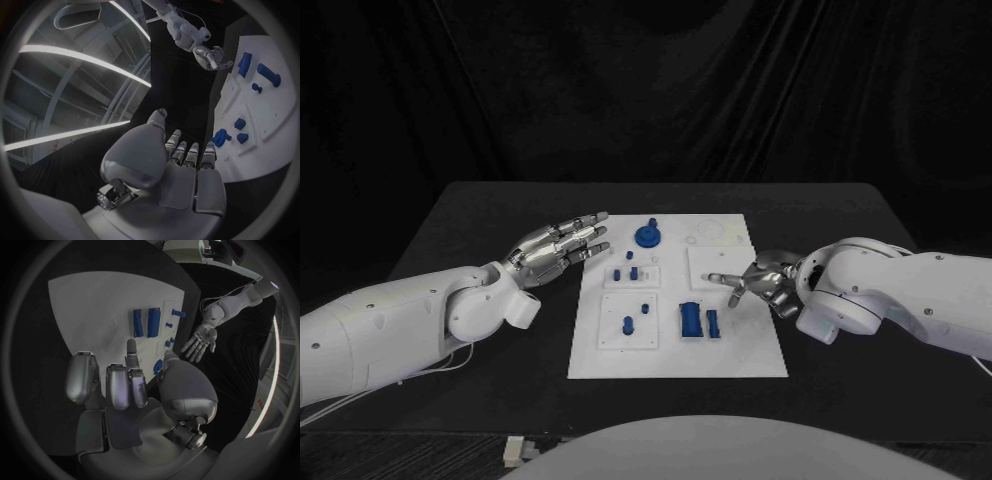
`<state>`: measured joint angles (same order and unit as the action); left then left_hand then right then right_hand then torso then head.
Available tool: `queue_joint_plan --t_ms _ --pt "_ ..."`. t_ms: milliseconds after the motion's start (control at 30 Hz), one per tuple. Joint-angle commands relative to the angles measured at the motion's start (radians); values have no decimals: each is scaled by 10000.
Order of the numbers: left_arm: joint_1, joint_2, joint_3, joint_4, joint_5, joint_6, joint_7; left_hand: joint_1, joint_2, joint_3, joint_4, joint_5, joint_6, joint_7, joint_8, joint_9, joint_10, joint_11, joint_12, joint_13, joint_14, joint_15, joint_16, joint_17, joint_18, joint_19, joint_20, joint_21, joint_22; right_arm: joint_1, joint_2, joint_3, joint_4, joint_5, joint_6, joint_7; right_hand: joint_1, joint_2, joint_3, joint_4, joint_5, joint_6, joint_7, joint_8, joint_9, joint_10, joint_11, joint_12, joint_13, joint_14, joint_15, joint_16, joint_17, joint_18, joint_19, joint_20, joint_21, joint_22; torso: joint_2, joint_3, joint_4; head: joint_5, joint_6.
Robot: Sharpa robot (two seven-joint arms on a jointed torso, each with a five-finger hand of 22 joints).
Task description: Assemble the parts on the task board
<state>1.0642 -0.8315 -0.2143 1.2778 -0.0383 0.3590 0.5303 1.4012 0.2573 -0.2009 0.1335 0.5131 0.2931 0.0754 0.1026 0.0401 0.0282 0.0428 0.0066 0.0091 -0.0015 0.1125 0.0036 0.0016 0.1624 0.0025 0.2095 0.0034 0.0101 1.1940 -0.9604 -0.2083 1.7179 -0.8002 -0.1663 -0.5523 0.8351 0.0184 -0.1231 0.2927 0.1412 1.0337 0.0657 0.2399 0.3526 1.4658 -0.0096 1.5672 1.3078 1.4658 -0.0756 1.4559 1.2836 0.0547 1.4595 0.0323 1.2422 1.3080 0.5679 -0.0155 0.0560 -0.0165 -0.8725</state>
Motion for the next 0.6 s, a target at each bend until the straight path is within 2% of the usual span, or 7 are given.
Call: queue_joint_plan --t_ms 33,67,100,200,267,367,600 --pt "-17 6 10 11 54 55 191 -1 81 14 -70 37 12 48 37 14 3 50 60 13 15 67 -36 -16 78 3 87 -4 5 182 -140 4 189 139 -923 1319 -473 463 -329 5 -80 -158 35 -77 -164 1050 27 36 2630 592 14 101 130 140 20 23 142 1716 -4 4 -8 -22 -2" --pt "-18 7 10 12 54 55 190 0 79 14 -72 38 13 49 38 14 4 51 60 13 15 65 -36 -16 78 3 87 -4 7 210 -156 4 212 171 -977 1479 -768 725 -551 9 -225 -241 82 -172 -290 1050 70 36 2630 621 45 170 275 112 64 49 275 1755 -6 5 -5 -29 -2" --pt "-18 9 10 13 54 55 190 0 79 14 -72 38 13 49 38 14 4 51 60 13 15 65 -36 -16 78 3 87 -4 7 221 -160 4 221 184 -996 1548 -775 735 -559 9 -232 -246 84 -177 -296 1050 72 36 2630 622 47 172 280 111 66 50 280 1757 -6 4 -3 -31 -2" --pt "-20 28 10 10 54 63 188 0 79 14 -72 38 13 49 38 14 4 51 60 13 15 65 -36 -16 78 3 87 -4 7 255 -141 3 232 242 -878 1914 -1063 1081 -936 -7 -733 -410 212 -404 -562 1050 199 36 2630 694 71 345 648 27 211 80 697 1874 -10 3 -7 -36 -2" --pt "-20 39 10 8 54 66 190 1 75 15 -82 49 18 50 41 15 6 53 61 14 15 61 -36 -16 79 4 85 -3 11 225 -118 2 220 232 -694 2055 -1230 1245 -1277 7 -898 -480 311 -577 -782 1050 318 36 2630 727 64 445 847 -37 316 93 1020 1960 -8 2 -1 -32 -2" --pt "-21 51 10 9 54 68 193 1 75 15 -82 49 18 50 41 15 6 53 61 14 15 61 -36 -16 79 4 85 -3 11 144 -78 2 194 178 -489 2158 -1470 1367 -1639 -12 -928 -506 353 -710 -957 1050 344 36 2630 731 90 484 913 -60 341 97 1140 1988 -17 2 -4 4 -2" --pt "-23 52 10 12 54 72 185 1 75 15 -82 49 18 50 41 15 6 53 61 14 15 61 -36 -16 79 4 85 -3 11 -107 74 1 66 81 -4 2091 -1491 1580 -2057 -6 -932 -583 412 -923 -1227 1050 402 36 2630 717 125 493 895 -62 326 126 1177 1987 8 -1 0 20 -2"
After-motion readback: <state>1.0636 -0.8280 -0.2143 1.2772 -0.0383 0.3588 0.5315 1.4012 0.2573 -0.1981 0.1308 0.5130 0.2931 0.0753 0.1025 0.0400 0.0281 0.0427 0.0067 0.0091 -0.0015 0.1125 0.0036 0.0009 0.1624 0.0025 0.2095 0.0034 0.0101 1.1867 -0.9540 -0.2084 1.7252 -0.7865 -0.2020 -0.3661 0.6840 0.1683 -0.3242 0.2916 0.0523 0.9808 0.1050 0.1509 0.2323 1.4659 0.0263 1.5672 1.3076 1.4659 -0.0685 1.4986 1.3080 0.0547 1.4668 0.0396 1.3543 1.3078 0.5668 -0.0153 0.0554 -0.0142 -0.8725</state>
